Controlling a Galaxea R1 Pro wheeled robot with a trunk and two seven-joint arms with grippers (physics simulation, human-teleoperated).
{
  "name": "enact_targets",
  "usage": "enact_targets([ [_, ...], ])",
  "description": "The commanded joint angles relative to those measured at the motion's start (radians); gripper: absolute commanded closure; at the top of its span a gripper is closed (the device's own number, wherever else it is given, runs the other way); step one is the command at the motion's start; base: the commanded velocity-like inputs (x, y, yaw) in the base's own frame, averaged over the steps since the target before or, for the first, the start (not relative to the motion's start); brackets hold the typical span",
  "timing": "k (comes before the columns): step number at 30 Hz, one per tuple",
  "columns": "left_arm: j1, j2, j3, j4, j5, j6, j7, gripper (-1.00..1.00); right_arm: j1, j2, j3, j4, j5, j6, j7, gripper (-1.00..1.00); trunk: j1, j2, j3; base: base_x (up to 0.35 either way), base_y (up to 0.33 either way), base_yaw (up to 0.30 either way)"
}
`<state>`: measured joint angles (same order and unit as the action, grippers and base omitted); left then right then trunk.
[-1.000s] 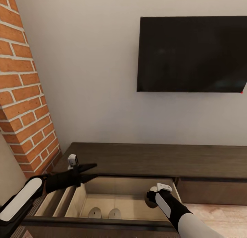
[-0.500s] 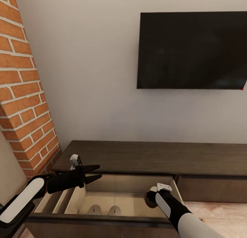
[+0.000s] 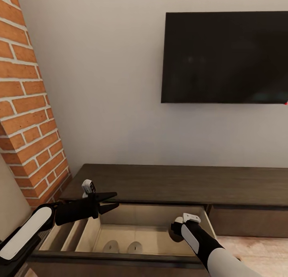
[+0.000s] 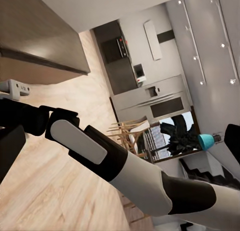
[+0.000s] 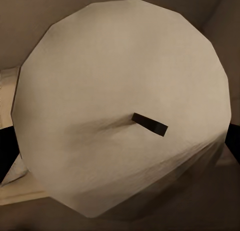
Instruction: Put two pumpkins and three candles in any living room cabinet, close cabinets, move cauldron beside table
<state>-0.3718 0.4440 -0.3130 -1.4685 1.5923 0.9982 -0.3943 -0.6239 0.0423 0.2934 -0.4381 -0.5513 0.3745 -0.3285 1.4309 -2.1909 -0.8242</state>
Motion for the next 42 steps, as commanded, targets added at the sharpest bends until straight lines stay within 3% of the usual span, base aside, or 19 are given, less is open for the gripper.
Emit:
enact_targets([
  [1,-0.001,0.001,-0.001,0.001,-0.005,0.000,-0.008,-1.00,-0.001,-0.001,0.008,-0.002,-0.010,0.003,-0.009,1.00,0.000,0.000,-0.001,0.067,0.048,0.000],
  [29,0.000,0.002,-0.001,0.002,-0.005,0.000,-0.008,-1.00,-0.001,-0.001,0.008,-0.001,-0.010,0.003,-0.009,1.00,0.000,0.000,-0.001,0.056,0.050,0.000],
  [42,0.001,0.022,-0.001,0.000,-0.002,0.000,-0.009,-1.00,-0.002,-0.001,0.008,-0.007,-0.010,0.018,-0.007,1.00,0.050,-0.091,-0.042,0.000,0.000,0.000],
])
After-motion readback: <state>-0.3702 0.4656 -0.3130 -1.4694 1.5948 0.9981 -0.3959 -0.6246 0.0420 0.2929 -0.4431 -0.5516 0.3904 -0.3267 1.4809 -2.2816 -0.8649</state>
